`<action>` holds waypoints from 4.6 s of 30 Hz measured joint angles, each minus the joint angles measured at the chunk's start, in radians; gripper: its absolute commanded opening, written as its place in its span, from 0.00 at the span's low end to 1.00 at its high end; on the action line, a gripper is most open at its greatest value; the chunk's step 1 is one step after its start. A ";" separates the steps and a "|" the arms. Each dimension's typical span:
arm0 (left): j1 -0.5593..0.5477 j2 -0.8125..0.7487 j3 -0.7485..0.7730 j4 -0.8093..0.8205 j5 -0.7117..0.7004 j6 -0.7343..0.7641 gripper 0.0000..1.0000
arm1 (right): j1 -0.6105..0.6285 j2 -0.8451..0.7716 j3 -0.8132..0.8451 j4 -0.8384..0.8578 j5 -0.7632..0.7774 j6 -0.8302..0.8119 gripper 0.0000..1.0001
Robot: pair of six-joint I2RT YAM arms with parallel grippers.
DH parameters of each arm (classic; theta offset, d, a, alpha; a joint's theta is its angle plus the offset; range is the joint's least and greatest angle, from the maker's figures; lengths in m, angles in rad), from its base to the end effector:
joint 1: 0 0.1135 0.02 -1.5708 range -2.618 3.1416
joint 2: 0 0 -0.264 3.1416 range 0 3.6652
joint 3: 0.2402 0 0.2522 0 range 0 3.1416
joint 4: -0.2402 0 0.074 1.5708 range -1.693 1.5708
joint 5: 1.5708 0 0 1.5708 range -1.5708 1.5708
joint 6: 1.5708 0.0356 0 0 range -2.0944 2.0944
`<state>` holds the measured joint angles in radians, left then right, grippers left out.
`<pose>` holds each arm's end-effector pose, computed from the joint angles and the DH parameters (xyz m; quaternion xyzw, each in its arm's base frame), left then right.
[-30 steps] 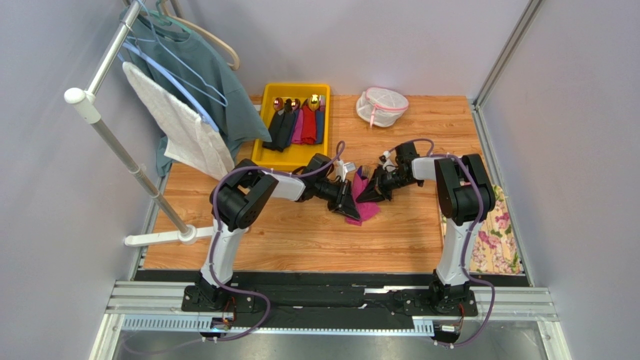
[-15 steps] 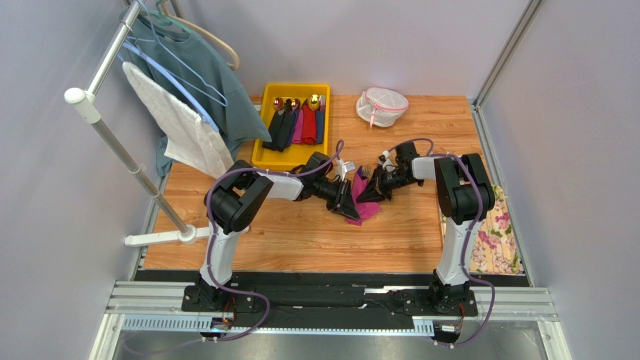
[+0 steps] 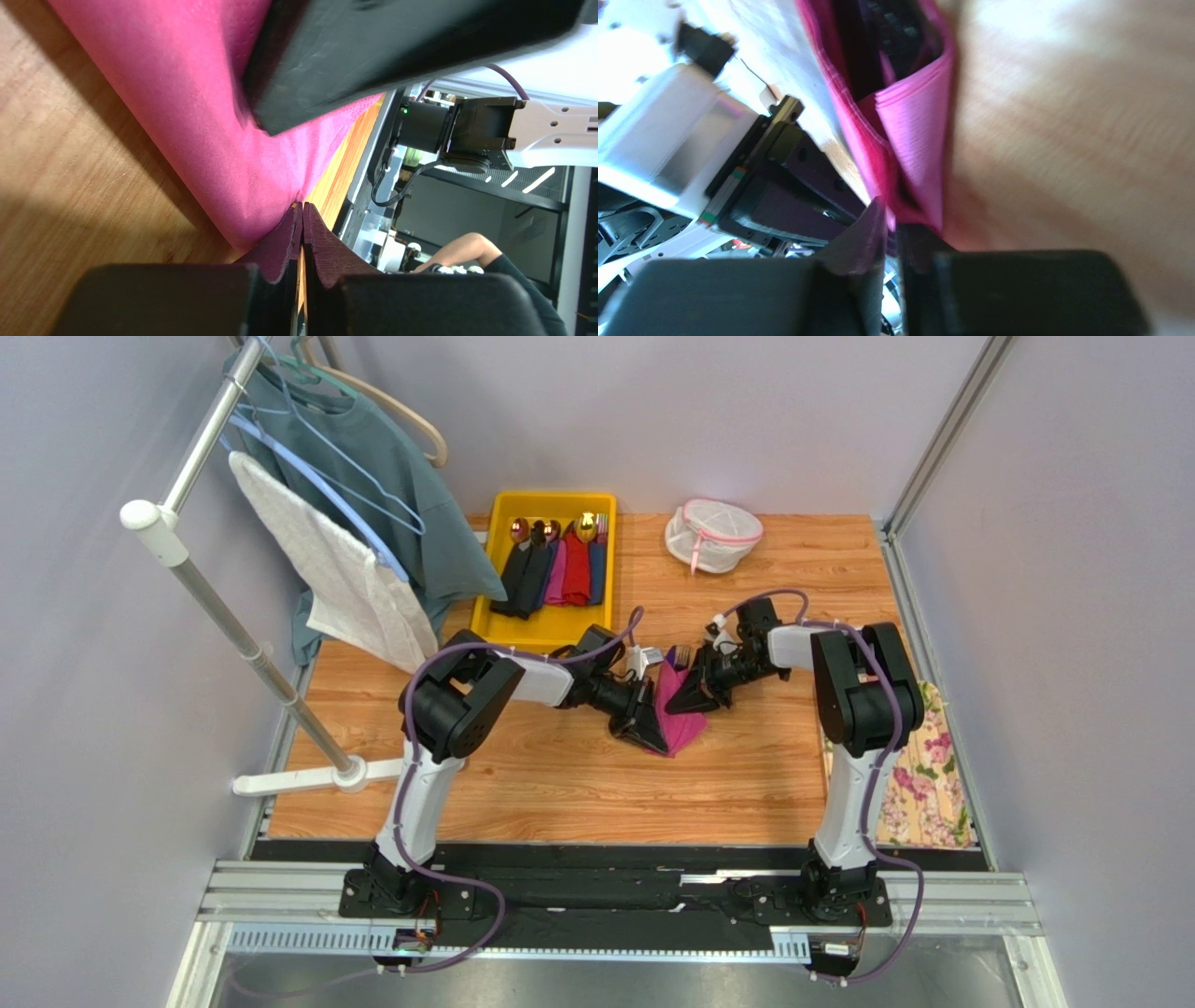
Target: Place the utensils on the paper napkin and roll it up
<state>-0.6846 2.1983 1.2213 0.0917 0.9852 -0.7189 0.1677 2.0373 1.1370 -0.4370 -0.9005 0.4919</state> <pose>0.3074 -0.2893 0.0852 -0.1447 -0.8325 0.5313 0.0614 0.3505 0.0876 0.1011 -0.0943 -0.8907 -0.4429 0.0408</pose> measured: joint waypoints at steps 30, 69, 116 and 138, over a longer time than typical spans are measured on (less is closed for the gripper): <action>0.000 0.003 0.026 -0.063 -0.007 0.018 0.00 | -0.018 0.042 0.044 0.008 0.000 0.031 0.09; 0.000 0.003 0.028 -0.068 -0.007 0.031 0.00 | 0.100 -0.055 0.226 -0.246 0.472 -0.100 0.50; 0.036 -0.365 -0.074 -0.023 -0.289 0.119 0.84 | -0.011 -0.025 0.130 -0.027 0.169 -0.071 0.00; 0.254 -0.613 -0.153 0.171 -0.273 0.285 0.99 | -0.010 -0.241 0.233 -0.094 0.027 -0.205 0.00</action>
<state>-0.4305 1.5856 1.0679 0.2626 0.7120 -0.4335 0.1577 1.7958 1.3705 -0.5312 -0.8730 0.2867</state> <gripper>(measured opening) 0.990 0.023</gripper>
